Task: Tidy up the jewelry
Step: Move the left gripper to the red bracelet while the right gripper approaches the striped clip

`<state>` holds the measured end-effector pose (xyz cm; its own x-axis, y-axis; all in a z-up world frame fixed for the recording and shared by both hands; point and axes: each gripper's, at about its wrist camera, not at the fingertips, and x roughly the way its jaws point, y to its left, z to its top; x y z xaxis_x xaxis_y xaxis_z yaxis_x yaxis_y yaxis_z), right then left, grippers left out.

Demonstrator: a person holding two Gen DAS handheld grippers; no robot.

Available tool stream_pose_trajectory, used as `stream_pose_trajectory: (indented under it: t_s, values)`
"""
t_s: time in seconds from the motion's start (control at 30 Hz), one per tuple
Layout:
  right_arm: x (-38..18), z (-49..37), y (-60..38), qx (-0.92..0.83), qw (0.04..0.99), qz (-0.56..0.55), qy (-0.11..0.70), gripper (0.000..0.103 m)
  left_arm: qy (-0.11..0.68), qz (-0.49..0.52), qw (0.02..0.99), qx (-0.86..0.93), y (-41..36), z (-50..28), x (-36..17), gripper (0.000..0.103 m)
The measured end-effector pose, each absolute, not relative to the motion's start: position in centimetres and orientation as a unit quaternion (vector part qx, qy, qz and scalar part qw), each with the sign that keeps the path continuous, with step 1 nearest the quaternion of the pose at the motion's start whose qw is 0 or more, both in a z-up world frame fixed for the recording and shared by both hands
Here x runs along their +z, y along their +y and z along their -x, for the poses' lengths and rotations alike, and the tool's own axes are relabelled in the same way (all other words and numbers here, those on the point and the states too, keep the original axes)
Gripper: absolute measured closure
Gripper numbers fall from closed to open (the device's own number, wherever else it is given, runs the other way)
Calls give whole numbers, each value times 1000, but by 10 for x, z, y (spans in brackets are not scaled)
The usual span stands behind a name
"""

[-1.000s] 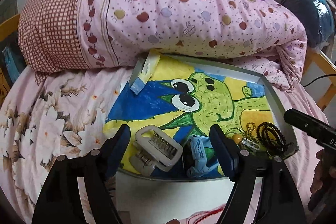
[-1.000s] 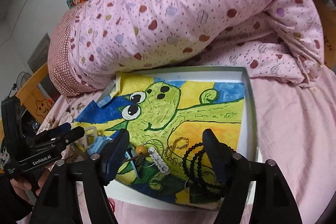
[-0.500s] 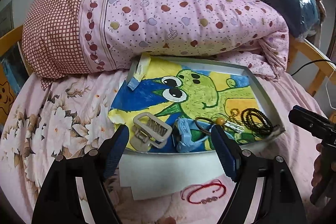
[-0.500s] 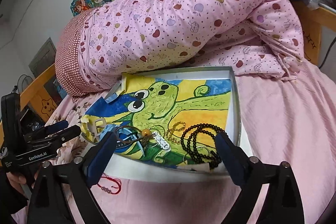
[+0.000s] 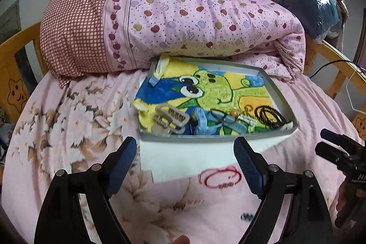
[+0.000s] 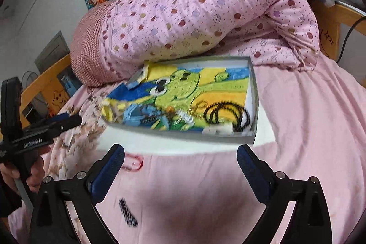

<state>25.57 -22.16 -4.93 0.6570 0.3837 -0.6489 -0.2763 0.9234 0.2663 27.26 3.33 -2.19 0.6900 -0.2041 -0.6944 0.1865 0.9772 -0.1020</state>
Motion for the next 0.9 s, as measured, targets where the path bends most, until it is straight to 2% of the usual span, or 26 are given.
stream_pose_trajectory:
  t_s: [0.47, 0.9]
  values:
    - [-79, -188, -183, 223, 892, 3, 393, 2, 412, 1, 901, -135, 44, -226, -50, 20]
    - [-114, -187, -169, 207, 883, 30, 420, 2, 441, 6, 887, -138, 49, -233, -84, 20]
